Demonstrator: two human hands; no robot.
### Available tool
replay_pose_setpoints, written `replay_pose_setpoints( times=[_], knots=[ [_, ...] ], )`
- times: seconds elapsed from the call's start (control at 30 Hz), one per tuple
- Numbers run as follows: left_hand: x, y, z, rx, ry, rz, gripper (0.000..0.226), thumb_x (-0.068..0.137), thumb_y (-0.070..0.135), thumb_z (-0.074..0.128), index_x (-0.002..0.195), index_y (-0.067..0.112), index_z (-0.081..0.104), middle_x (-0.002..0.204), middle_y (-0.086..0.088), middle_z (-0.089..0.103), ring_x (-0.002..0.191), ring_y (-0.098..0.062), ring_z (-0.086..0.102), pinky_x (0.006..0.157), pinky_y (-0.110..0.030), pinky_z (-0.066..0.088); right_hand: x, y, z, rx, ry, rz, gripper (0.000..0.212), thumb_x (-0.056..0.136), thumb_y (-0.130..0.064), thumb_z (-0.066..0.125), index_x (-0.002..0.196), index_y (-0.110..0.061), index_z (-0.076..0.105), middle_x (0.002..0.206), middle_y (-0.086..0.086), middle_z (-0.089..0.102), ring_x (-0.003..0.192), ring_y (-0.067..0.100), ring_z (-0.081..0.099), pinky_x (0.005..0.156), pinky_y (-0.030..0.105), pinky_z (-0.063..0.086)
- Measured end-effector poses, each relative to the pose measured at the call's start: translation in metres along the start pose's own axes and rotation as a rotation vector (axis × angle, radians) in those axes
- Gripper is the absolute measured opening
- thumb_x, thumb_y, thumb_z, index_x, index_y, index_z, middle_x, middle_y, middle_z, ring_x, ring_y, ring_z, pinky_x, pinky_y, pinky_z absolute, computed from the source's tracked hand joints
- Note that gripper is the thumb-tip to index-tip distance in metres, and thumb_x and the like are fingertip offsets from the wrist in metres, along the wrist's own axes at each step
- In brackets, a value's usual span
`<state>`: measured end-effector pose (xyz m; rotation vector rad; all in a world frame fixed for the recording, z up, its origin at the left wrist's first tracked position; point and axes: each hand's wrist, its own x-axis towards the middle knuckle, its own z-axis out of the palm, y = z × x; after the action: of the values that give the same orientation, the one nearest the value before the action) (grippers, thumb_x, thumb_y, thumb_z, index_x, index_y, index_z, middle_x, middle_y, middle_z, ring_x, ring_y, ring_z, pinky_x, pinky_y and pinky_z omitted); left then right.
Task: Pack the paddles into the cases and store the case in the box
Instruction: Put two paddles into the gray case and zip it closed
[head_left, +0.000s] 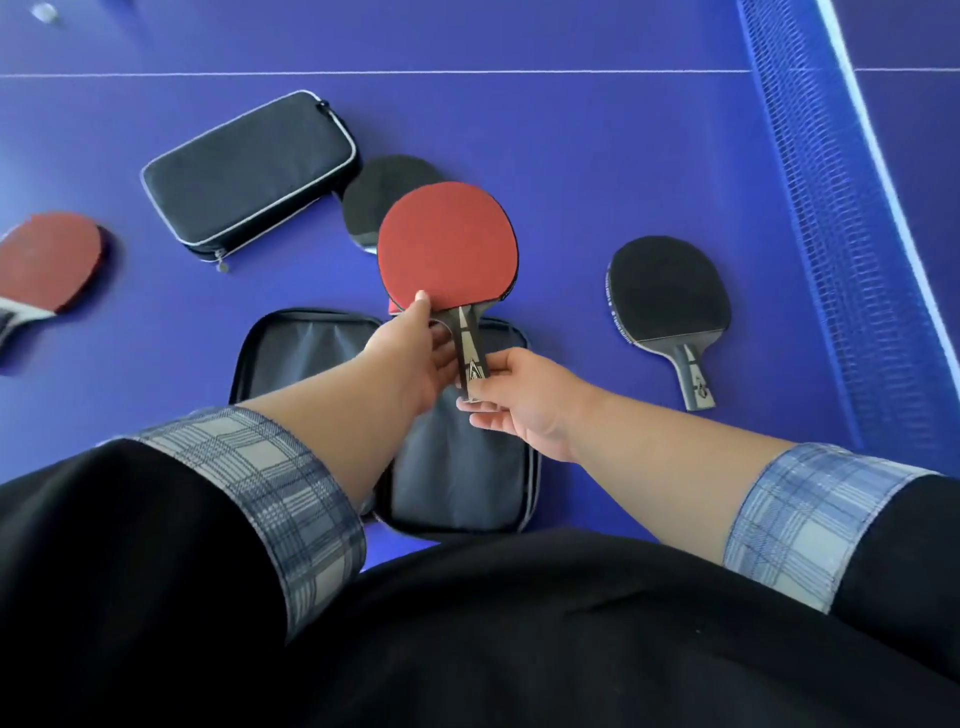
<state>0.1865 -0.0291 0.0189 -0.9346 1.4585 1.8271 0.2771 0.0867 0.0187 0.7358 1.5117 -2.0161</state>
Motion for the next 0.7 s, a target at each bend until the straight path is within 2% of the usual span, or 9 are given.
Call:
replay_pose_setpoints(
  times=[0.07,0.13,0.27,0.33,0.4,0.5,0.63,0.7],
  knots=[
    [-0.004,0.004,-0.038,-0.020,0.009,0.002,0.026,0.093,0.048,0.058,0.091,0.022,0.056,0.081,0.003,0.070,0.054,-0.011,0.070,0.045,-0.025,0.054,-0.001,0.012,0.033,-0.049,-0.001,0.009,0.032,0.095,-0.003,0.060,0.127,0.003,0.055,0.108,0.010,0.064,0.093,0.017,0.070,0.080,0.029,0.060],
    [-0.007,0.010,-0.080,-0.038,0.024,0.002,0.022,0.095,0.045,0.056,0.097,0.022,0.055,0.089,0.000,0.067,0.059,-0.015,0.072,0.046,-0.028,0.056,-0.003,0.026,0.068,-0.082,-0.013,0.024,0.025,0.095,-0.001,0.058,0.120,0.002,0.058,0.097,0.008,0.064,0.090,0.016,0.069,0.081,0.029,0.059],
    [-0.008,0.019,-0.167,0.020,0.079,0.024,0.018,0.098,0.036,0.055,0.099,0.018,0.056,0.089,-0.005,0.067,0.059,-0.016,0.073,0.047,-0.030,0.056,-0.006,0.056,0.138,-0.106,-0.051,0.060,0.012,0.096,-0.003,0.059,0.105,-0.009,0.062,0.094,0.002,0.067,0.086,0.014,0.070,0.081,0.027,0.057],
    [-0.008,0.020,-0.199,0.076,0.054,0.009,0.017,0.099,0.035,0.054,0.102,0.017,0.056,0.091,-0.005,0.067,0.069,-0.018,0.074,0.051,-0.031,0.057,-0.006,0.067,0.164,-0.163,-0.064,0.072,0.017,0.094,-0.003,0.062,0.105,-0.016,0.062,0.094,-0.001,0.068,0.085,0.011,0.070,0.075,0.022,0.057],
    [-0.009,0.022,-0.220,0.101,0.008,-0.012,0.015,0.100,0.035,0.051,0.103,0.020,0.056,0.091,-0.003,0.066,0.077,-0.018,0.072,0.056,-0.033,0.056,-0.004,0.075,0.184,-0.208,-0.069,0.078,0.023,0.092,-0.004,0.063,0.111,-0.017,0.060,0.096,0.000,0.067,0.086,0.012,0.068,0.075,0.021,0.056],
    [-0.009,0.027,-0.236,0.118,-0.009,-0.016,0.015,0.101,0.034,0.050,0.106,0.021,0.056,0.088,0.002,0.065,0.080,-0.015,0.070,0.060,-0.034,0.055,-0.001,0.083,0.200,-0.202,-0.006,0.070,0.029,0.095,-0.010,0.062,0.122,-0.020,0.059,0.104,0.003,0.063,0.093,0.016,0.064,0.083,0.027,0.055],
    [-0.003,0.029,-0.243,0.182,-0.020,-0.020,0.020,0.102,0.028,0.050,0.116,0.016,0.055,0.097,0.001,0.063,0.076,-0.013,0.069,0.059,-0.031,0.055,0.005,0.087,0.199,-0.242,0.104,0.061,0.026,0.100,-0.013,0.054,0.102,-0.037,0.063,0.100,-0.002,0.063,0.091,0.012,0.064,0.082,0.027,0.056],
    [0.002,0.027,-0.244,0.228,-0.017,-0.033,0.020,0.102,0.025,0.049,0.118,0.014,0.054,0.105,-0.001,0.064,0.075,-0.013,0.070,0.058,-0.029,0.055,0.009,0.088,0.196,-0.296,0.128,0.064,0.025,0.099,-0.013,0.055,0.103,-0.037,0.063,0.101,-0.001,0.064,0.091,0.012,0.064,0.083,0.027,0.056]
  ],
)
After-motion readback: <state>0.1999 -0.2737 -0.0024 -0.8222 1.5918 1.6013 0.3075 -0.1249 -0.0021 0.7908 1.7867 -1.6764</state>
